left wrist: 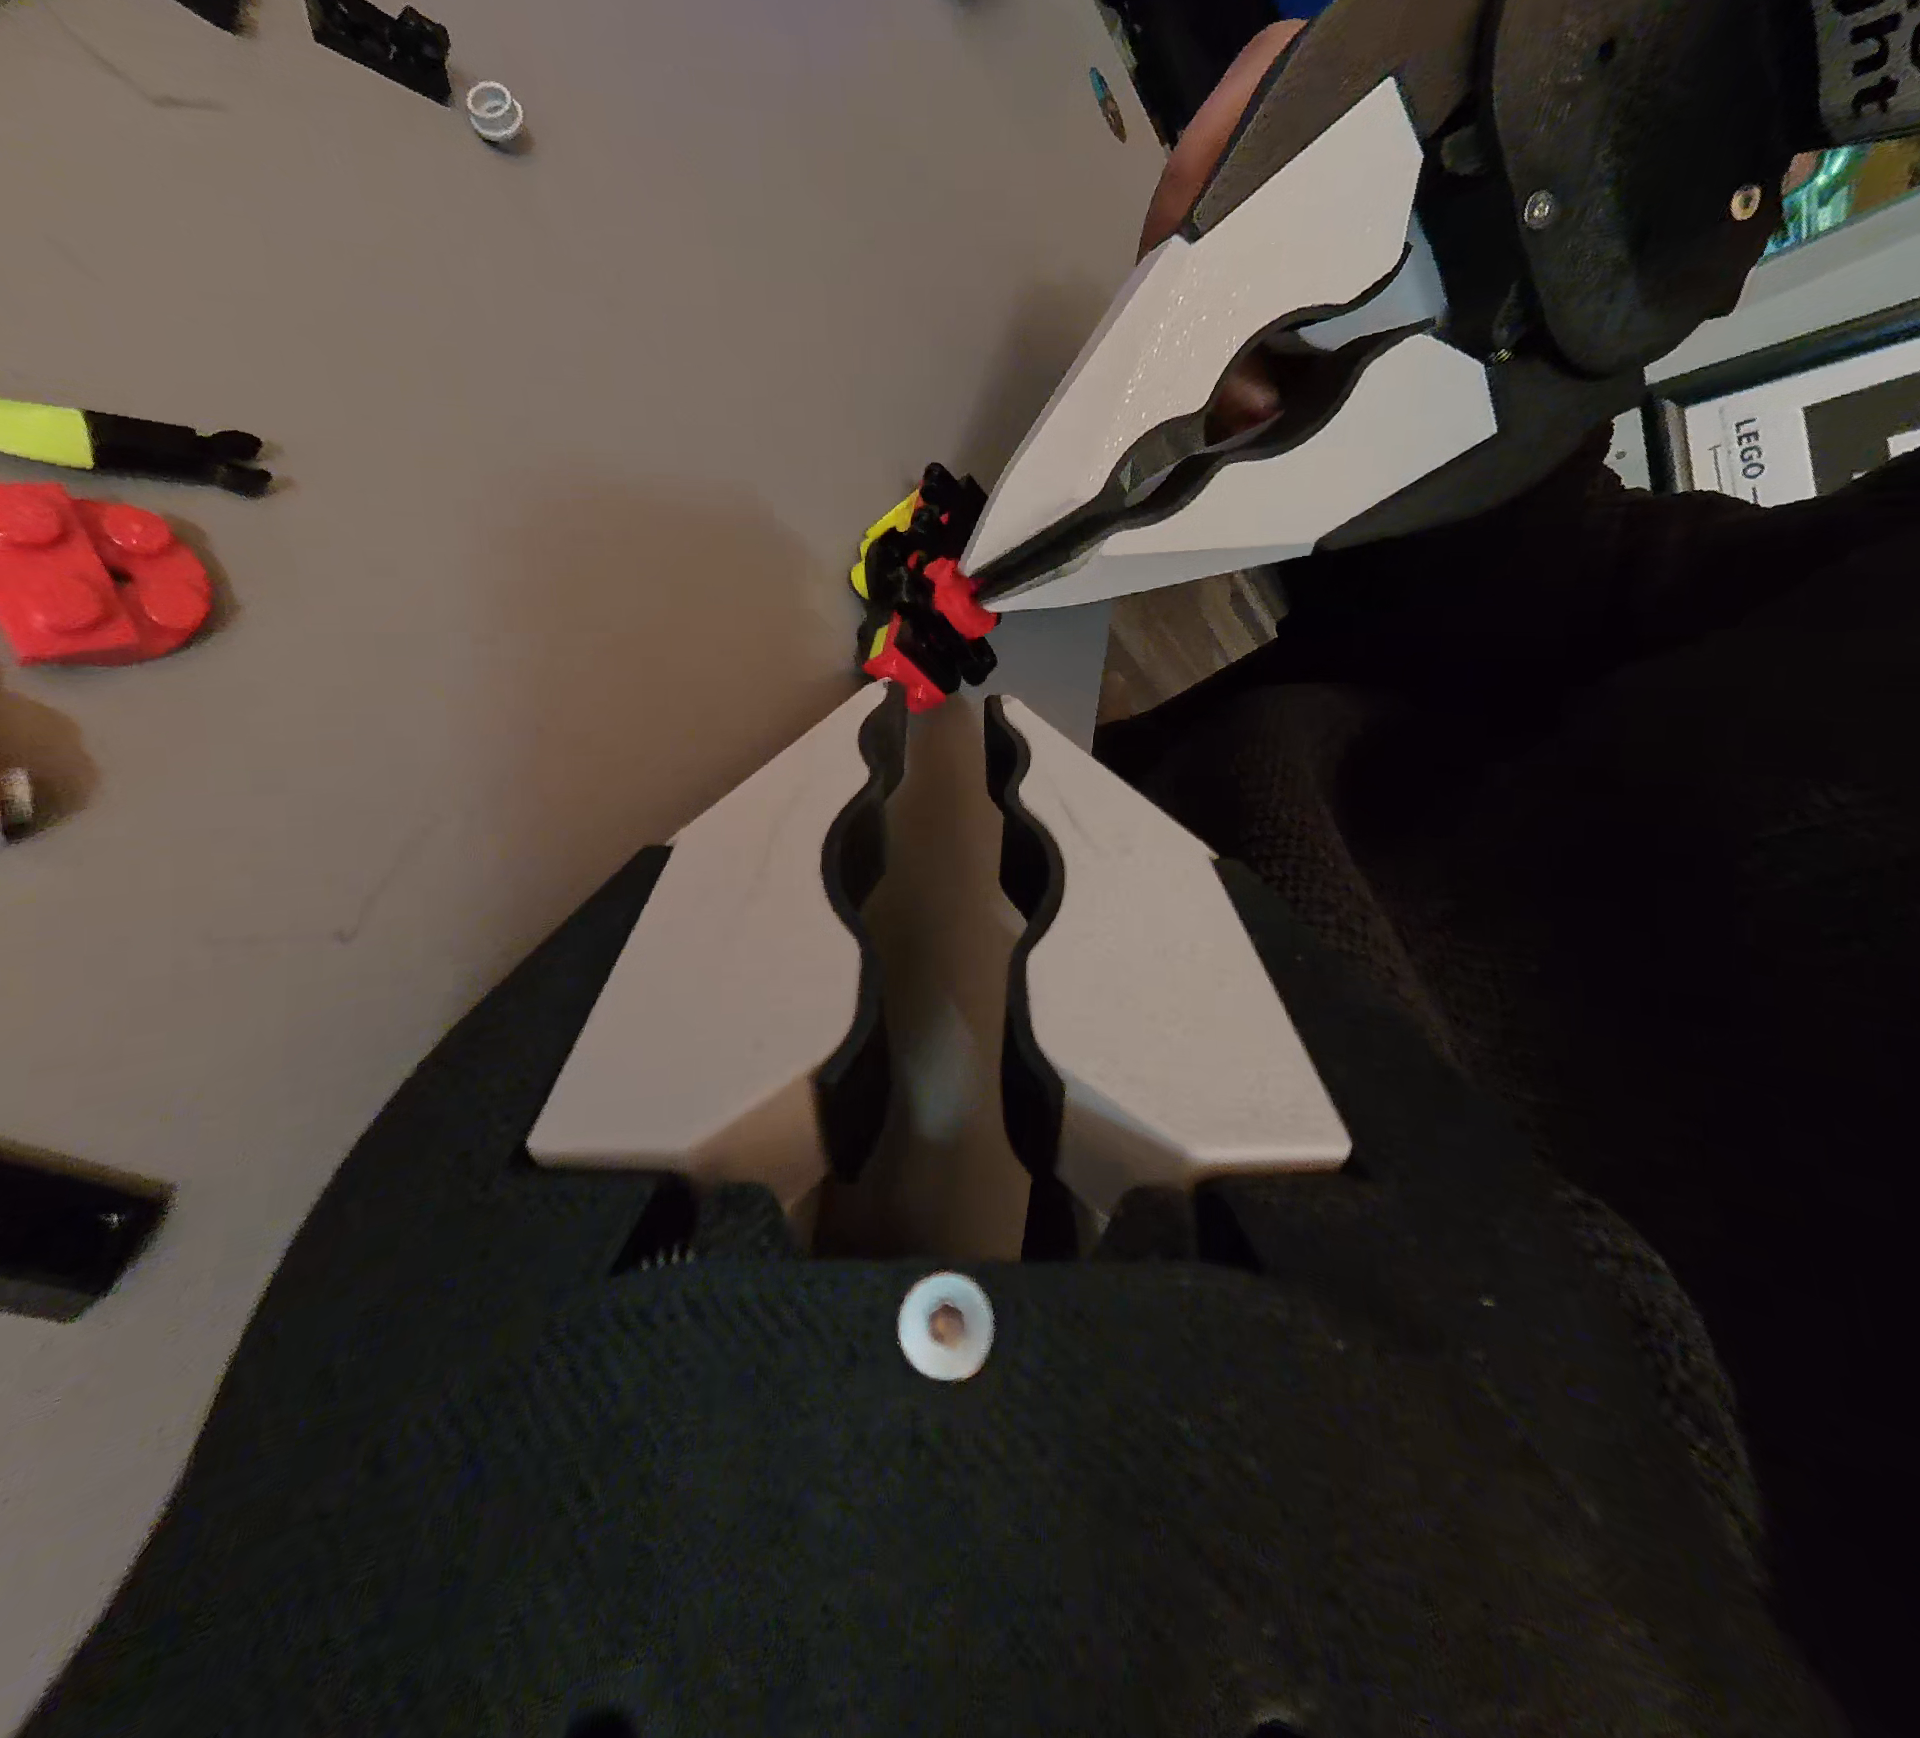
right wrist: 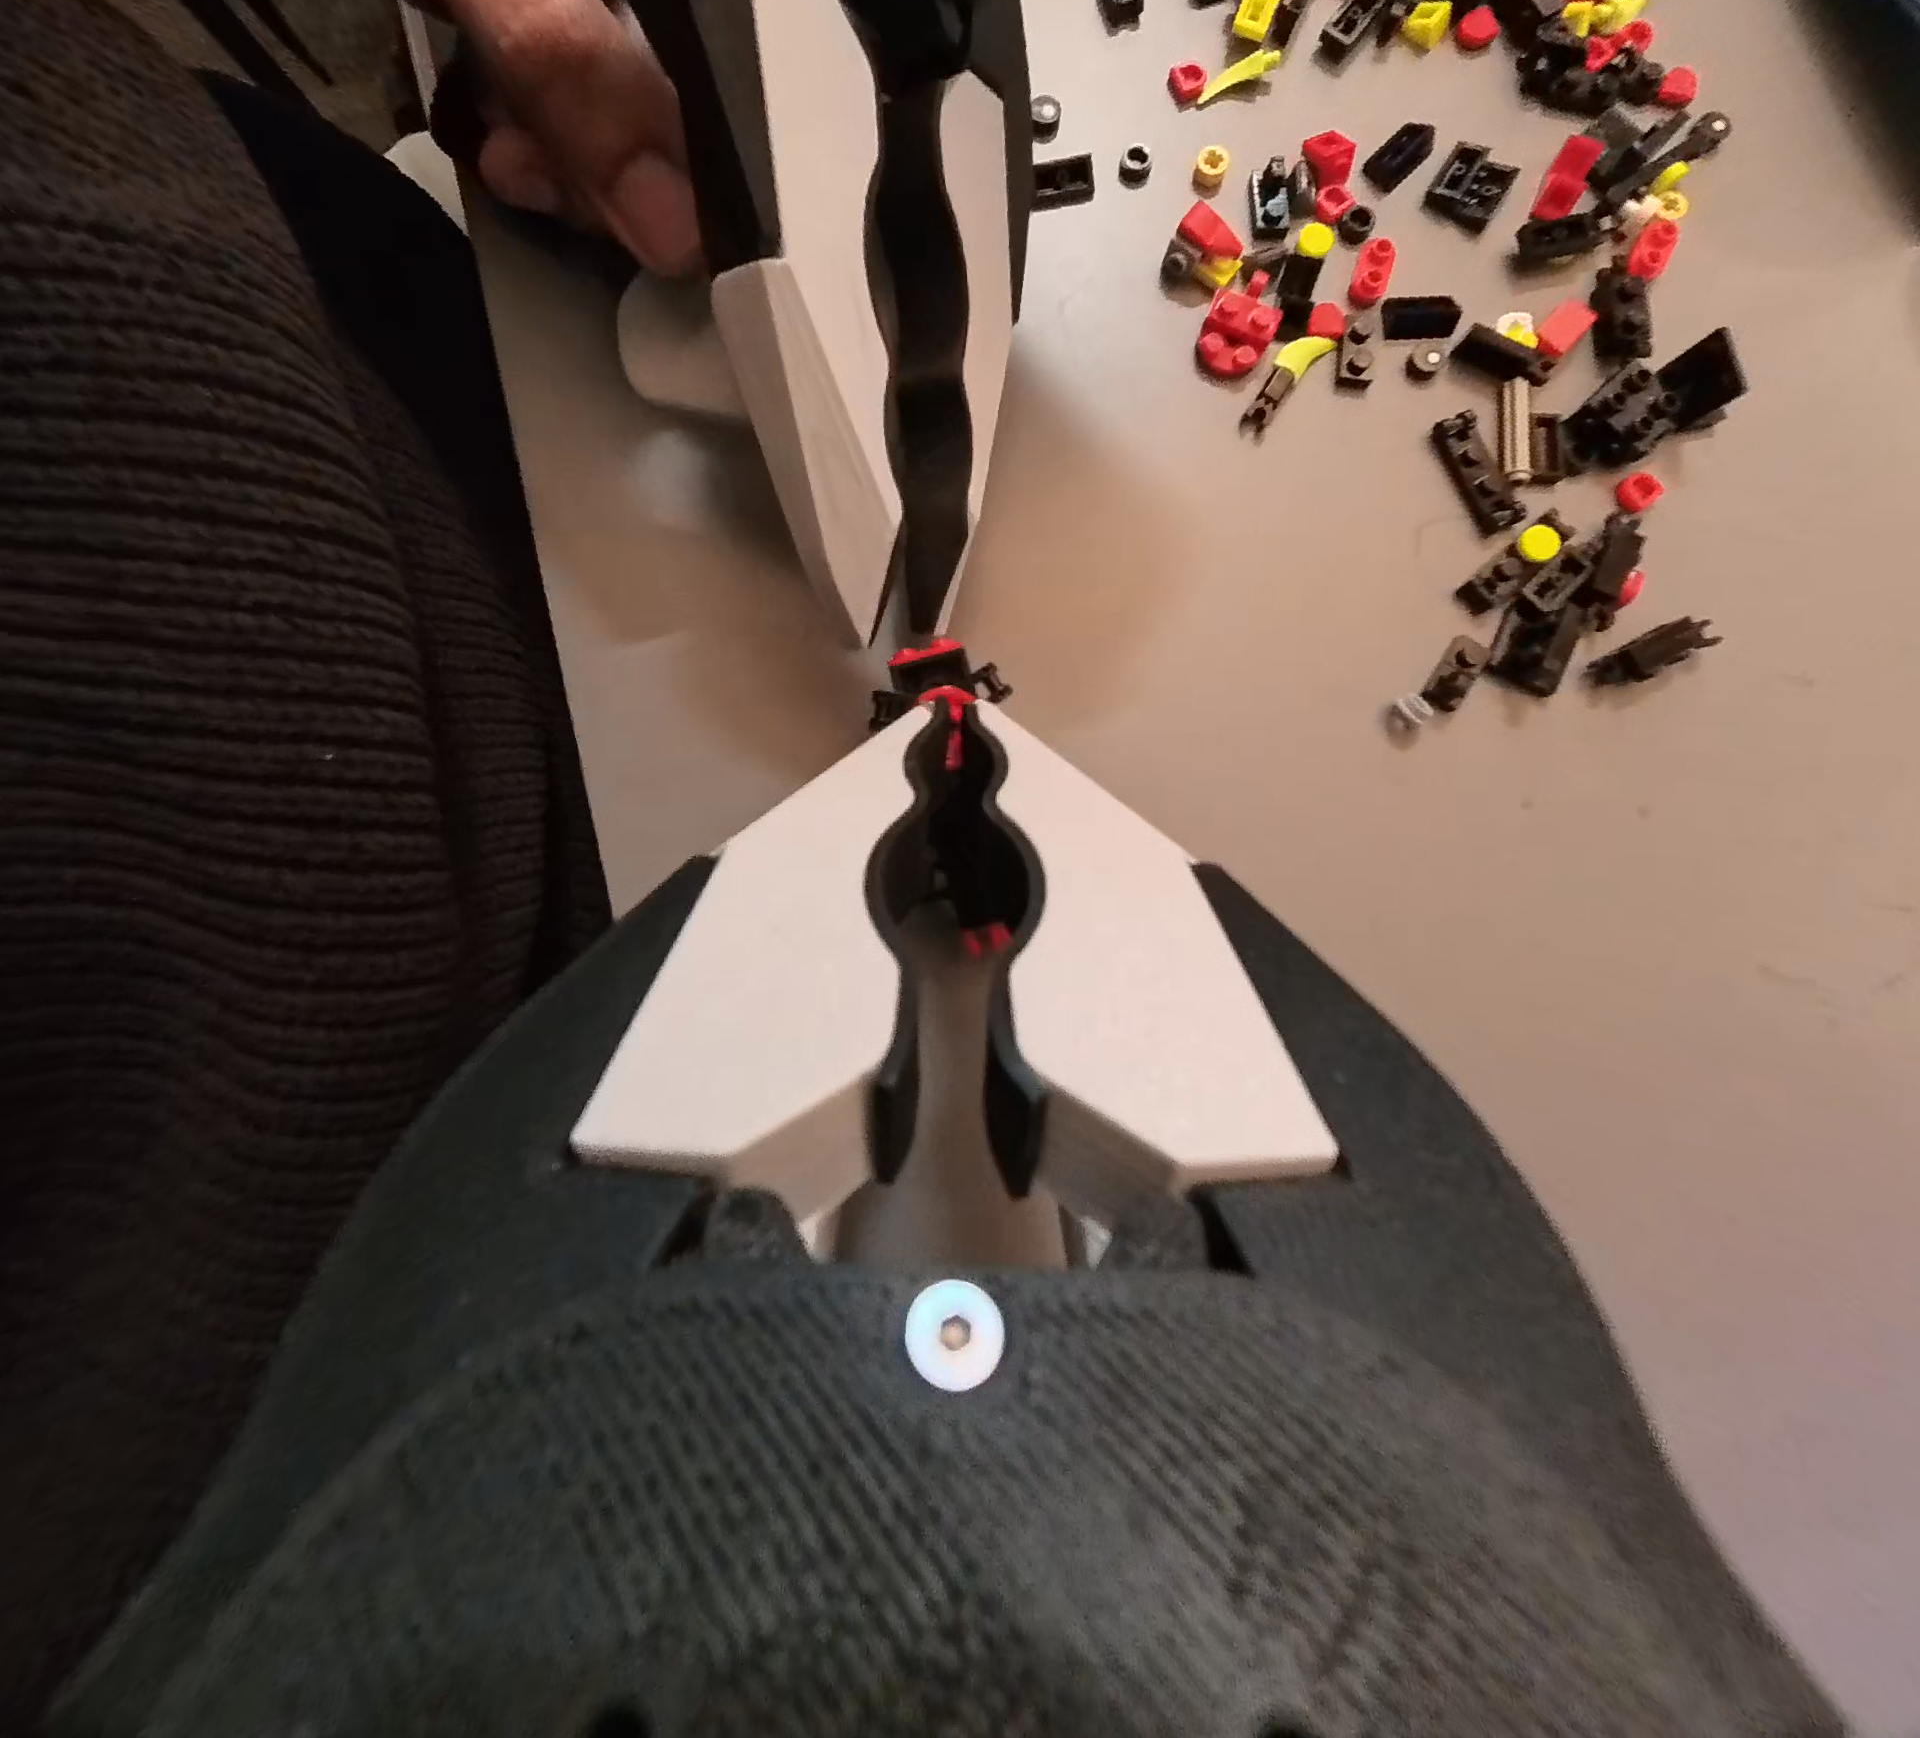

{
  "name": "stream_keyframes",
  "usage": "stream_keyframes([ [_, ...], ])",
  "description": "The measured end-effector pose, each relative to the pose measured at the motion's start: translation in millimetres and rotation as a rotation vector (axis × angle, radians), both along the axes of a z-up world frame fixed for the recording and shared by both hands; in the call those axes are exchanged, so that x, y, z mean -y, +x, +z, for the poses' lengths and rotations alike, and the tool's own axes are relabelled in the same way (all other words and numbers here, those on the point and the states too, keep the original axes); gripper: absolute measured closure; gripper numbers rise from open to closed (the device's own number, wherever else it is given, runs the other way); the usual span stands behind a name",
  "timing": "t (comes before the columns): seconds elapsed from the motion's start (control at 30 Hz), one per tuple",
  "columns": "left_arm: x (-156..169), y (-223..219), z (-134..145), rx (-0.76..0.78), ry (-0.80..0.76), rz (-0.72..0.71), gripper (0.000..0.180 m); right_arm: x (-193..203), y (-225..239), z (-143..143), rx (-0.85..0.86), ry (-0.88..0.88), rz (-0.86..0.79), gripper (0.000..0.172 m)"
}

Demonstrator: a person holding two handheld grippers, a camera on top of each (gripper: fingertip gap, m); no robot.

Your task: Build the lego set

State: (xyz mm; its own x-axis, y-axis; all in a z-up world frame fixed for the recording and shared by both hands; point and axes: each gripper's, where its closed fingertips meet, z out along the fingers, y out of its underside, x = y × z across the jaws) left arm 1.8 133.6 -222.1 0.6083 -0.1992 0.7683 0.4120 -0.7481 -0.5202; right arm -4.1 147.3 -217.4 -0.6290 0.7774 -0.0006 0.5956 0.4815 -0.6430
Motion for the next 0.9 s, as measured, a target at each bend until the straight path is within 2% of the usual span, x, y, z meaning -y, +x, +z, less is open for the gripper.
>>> stream_keyframes([
  [0.03, -0.3, -0.3, 0.5, 0.002, 0.003, 0.002, 0.167, -0.3, 0.4, -0.6, 0.005, -0.001, 0.0, 0.171],
  [0.37, -0.8, 0.2, -1.1, 0.02, -0.013, -0.002, 0.167, 4.2, 3.7, 4.4, 0.04, -0.046, 0.009, 0.167],
  [0.57, -1.4, 0.1, -1.3, 0.024, -0.016, -0.001, 0.167, 0.4, 3.3, -2.2, 0.072, 0.05, 0.0, 0.168],
  [0.9, -2.0, -0.3, -2.4, 0.016, -0.02, 0.003, 0.166, 0.8, 4.6, -4.1, 0.157, 0.087, -0.042, 0.169],
])
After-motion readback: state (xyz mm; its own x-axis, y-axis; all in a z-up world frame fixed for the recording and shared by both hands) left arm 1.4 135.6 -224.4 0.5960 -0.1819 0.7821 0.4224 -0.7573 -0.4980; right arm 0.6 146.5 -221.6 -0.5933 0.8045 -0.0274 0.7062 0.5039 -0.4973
